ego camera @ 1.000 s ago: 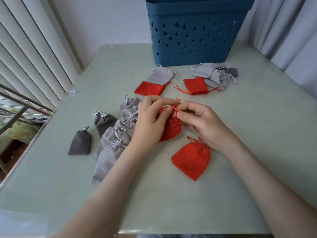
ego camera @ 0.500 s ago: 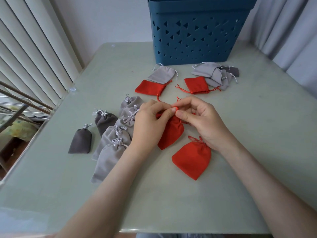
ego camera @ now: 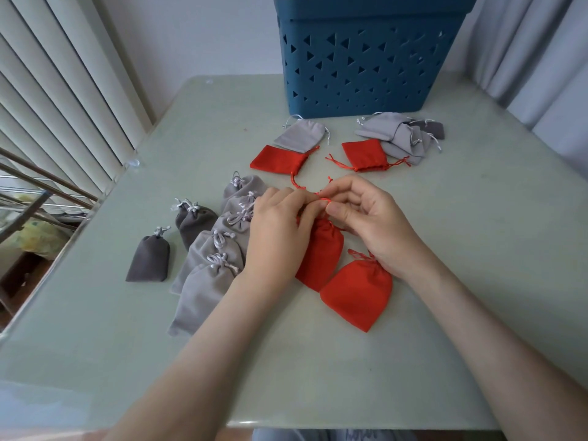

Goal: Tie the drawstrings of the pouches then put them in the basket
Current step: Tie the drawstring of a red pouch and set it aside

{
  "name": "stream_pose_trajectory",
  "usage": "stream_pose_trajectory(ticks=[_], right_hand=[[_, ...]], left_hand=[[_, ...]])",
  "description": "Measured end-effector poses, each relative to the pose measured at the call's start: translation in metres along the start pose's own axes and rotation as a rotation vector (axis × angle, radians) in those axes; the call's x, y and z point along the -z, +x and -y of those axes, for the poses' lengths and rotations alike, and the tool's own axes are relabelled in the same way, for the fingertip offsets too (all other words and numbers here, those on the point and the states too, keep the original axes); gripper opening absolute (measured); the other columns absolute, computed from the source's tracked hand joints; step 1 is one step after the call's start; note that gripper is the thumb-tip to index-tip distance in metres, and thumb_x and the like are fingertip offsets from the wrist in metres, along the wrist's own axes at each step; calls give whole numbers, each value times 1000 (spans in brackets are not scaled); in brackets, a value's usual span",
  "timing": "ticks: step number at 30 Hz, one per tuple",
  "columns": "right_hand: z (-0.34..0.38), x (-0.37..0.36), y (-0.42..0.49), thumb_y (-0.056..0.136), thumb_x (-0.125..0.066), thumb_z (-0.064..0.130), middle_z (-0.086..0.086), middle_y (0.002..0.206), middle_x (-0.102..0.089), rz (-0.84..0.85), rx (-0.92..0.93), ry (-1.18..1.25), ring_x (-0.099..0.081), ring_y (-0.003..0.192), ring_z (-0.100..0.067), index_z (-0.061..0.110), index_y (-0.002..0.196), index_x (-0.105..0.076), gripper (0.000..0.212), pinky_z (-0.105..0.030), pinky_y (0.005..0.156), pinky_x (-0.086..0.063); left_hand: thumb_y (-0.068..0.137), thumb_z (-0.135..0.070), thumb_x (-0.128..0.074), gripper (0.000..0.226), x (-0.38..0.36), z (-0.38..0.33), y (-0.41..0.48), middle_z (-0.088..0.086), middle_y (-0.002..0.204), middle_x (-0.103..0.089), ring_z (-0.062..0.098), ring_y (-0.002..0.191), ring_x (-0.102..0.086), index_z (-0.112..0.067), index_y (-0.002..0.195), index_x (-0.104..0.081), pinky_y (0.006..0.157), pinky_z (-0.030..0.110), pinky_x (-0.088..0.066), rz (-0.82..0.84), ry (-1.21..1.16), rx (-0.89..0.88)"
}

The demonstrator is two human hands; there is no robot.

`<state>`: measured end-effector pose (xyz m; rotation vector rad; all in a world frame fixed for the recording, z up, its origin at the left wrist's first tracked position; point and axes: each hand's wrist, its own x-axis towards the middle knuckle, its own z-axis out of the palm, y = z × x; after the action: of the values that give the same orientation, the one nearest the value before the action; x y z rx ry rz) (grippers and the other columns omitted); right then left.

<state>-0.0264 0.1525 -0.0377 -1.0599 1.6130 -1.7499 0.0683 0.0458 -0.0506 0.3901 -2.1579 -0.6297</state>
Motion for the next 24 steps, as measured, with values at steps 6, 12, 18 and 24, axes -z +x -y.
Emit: stream_pose_trajectory(ticks=[6, 12, 18, 24], right_hand=[[-4, 4, 3, 86, -61, 0, 2, 70, -53, -137, 87, -134, -46, 63, -5, 19, 79, -57, 20, -13, 64, -40], [-5, 3, 4, 78, -65, 15, 21, 80, -47, -157, 163, -204, -31, 61, -7, 27, 77, -62, 12, -13, 64, -34], [-1, 5, 2, 91, -55, 22, 15, 86, -57, -97, 127, -97, -53, 82, -3, 22, 87, -64, 10, -12, 80, -39], [-5, 5, 2, 85, -61, 28, 9, 101, -66, 15, -34, -175, -48, 89, -16, 30, 105, -60, 20, -32, 89, -41]], left_hand=[[90, -25, -43, 34, -7, -2, -4, 3, 79, -62, 18, 74, -44, -9, 98, -71, 69, 39, -44, 98, -58, -59], [90, -34, -45, 39, -14, -2, -6, -6, 77, -45, 16, 77, -39, -5, 78, -68, 73, 32, -36, 119, -103, -66], [91, -32, -53, 36, -8, -3, -2, -13, 64, -39, 11, 75, -39, -6, 65, -57, 69, 14, -31, 184, -226, 117], [93, -29, -57, 22, -2, -8, 2, -12, 74, -52, 6, 82, -49, -34, 76, -71, 78, 23, -37, 176, -561, 417]])
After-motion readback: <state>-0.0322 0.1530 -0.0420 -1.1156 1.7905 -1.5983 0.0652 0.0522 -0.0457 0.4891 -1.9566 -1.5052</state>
